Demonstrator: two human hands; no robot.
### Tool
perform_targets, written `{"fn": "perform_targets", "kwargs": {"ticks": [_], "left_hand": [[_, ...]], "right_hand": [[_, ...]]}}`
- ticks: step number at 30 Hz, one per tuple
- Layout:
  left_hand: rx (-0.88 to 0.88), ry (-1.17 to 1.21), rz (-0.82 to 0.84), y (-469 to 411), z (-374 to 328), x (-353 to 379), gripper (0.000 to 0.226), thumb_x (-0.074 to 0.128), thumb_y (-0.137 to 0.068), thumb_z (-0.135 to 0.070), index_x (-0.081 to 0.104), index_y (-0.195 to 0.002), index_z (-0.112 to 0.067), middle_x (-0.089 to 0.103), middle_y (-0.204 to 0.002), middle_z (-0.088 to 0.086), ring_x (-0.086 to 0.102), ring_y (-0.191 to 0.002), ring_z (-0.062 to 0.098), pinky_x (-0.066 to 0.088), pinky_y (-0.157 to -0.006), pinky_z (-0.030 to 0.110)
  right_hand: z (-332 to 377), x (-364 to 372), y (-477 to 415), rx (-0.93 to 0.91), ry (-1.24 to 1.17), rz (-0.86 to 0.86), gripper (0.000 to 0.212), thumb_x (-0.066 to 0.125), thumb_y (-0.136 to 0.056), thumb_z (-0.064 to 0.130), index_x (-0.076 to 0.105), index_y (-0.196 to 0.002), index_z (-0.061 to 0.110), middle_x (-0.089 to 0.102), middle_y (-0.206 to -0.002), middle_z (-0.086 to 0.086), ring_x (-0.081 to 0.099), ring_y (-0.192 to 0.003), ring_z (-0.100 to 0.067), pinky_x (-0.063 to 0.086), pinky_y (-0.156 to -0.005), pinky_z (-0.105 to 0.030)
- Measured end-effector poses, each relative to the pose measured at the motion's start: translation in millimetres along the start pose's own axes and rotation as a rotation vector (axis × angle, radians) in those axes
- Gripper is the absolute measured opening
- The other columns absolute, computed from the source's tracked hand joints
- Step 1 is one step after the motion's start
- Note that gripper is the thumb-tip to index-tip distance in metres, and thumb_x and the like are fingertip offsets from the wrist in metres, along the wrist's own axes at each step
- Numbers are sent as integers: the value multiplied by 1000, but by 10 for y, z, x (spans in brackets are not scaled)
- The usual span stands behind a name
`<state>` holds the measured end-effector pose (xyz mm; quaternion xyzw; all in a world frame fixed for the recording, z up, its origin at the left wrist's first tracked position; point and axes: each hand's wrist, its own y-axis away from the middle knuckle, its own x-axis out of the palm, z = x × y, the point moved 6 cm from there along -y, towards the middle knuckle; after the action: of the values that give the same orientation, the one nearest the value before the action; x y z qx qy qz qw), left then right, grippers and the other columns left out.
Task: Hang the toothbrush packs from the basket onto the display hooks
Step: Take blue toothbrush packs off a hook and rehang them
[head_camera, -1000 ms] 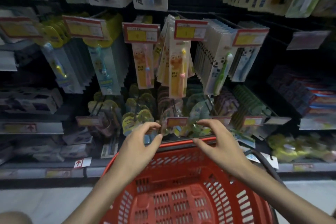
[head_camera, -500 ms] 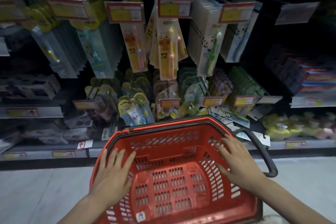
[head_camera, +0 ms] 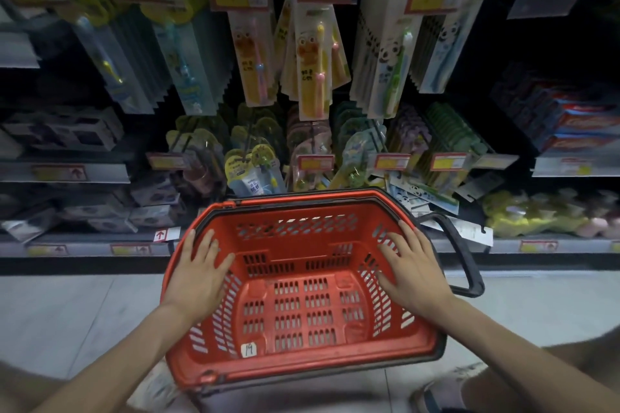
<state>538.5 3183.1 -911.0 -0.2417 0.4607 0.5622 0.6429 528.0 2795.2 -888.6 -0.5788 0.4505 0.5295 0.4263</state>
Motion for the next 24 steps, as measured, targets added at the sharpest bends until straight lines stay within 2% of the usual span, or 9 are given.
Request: {"fn": "perform_targets", "kwargs": {"ticks": [5, 8, 13, 18, 21, 24], "left_hand": [[-59, 29, 43, 67, 207, 98, 62, 43, -98, -48, 46, -155, -24, 28, -168, 21, 2, -160, 41, -24, -119, 63], [-92, 57, 88, 177, 327, 165, 62, 43, -98, -49, 41, -156, -26, 18, -171, 20, -5, -160, 41, -16, -122, 64], [-149, 97, 107, 443, 545, 271, 62, 46, -97, -49, 43, -155, -28, 17, -171, 18, 0, -160, 40, -10, -124, 63], [-204, 156, 140, 701, 702, 263, 62, 47, -97, -48, 39, -156, -29, 15, -172, 16, 5, -160, 35, -5, -125, 60], [-239, 204, 133, 808, 747, 205, 63, 50, -95, -45, 41, -155, -28, 22, -169, 17, 12, -159, 37, 3, -127, 58], [-258, 281, 110, 821, 724, 82, 63, 49, -97, -46, 39, -157, -28, 28, -167, 16, 19, -157, 38, 12, -127, 55]], "right_hand": [[263, -28, -73, -13, -9, -6, 49, 57, -89, 57, 66, -123, 23, 61, -136, -11, 31, -151, -41, 16, -123, -53], [424, -30, -118, -26, -30, -11, 48, 59, -88, 54, 67, -122, 22, 61, -135, -12, 32, -150, -41, 19, -123, -54], [678, -64, -211, -65, -67, -26, 52, 62, -87, 53, 67, -124, 18, 59, -137, -16, 34, -148, -45, 29, -122, -57], [950, -93, -270, -99, -79, -12, 54, 71, -81, 52, 69, -121, 15, 61, -135, -21, 41, -141, -52, 38, -115, -62], [1119, -190, -343, -151, -96, -16, 56, 71, -79, 51, 70, -121, 13, 62, -135, -24, 46, -139, -49, 40, -114, -59], [1376, -387, -452, -253, -151, -53, 61, 65, -83, 52, 64, -131, 13, 58, -139, -21, 46, -141, -44, 43, -115, -55]]}}
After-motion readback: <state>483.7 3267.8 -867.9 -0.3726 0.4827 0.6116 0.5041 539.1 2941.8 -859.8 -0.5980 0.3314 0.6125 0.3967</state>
